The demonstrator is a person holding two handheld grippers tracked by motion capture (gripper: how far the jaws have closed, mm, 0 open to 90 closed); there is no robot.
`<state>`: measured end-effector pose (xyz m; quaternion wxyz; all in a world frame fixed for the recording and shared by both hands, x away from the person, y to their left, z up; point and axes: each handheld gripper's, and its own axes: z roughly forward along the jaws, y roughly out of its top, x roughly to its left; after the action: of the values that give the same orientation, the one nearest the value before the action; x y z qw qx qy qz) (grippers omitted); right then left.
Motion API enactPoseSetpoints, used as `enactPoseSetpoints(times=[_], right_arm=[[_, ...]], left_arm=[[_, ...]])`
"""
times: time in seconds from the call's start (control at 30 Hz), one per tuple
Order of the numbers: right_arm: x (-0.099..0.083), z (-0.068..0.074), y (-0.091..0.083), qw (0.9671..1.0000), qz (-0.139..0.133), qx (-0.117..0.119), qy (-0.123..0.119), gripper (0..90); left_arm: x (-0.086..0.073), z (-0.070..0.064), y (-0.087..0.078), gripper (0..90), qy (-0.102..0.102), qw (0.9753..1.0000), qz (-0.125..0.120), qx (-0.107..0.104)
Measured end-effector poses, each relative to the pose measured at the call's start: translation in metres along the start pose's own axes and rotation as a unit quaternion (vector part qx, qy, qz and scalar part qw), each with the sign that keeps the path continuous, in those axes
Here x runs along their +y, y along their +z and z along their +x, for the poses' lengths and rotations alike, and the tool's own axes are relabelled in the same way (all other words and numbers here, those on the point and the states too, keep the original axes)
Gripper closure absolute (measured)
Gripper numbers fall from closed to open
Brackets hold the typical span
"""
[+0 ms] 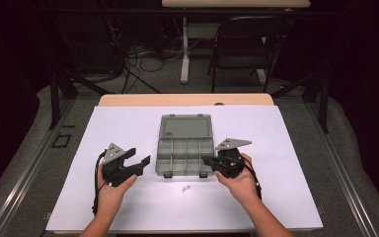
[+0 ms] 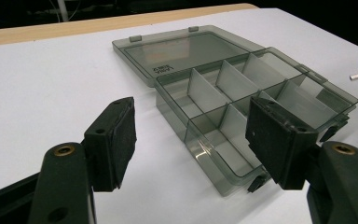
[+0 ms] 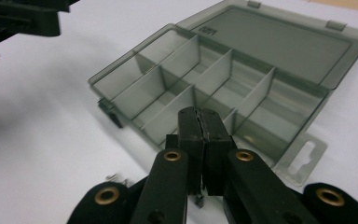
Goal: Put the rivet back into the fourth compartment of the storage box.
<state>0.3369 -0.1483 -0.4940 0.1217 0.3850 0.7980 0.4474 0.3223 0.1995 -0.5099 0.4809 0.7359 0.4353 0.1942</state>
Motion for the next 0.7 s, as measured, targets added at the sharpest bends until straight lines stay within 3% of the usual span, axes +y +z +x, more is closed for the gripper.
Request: enactPoseSetpoints(times=[0.23, 0.57, 0.7], right_arm=[[0.009, -0.008, 0.012, 0.9987, -0.002, -0.048, -0.017, 88.7], [0.01, -0.022, 0.032, 0.9978, 0.002, -0.066, 0.009, 88.7], [0.009, -0.027, 0.036, 0.997, 0.002, -0.077, 0.003, 88.7]], left_arm=[[0.0, 0.0, 0.0, 33.5, 0.0, 1.0, 0.0, -0.001], [-0.001, 0.0, 0.001, 33.4, -0.004, 1.0, -0.002, 0.0], [-0.002, 0.0, 0.002, 33.4, -0.003, 1.0, 0.002, 0.002]])
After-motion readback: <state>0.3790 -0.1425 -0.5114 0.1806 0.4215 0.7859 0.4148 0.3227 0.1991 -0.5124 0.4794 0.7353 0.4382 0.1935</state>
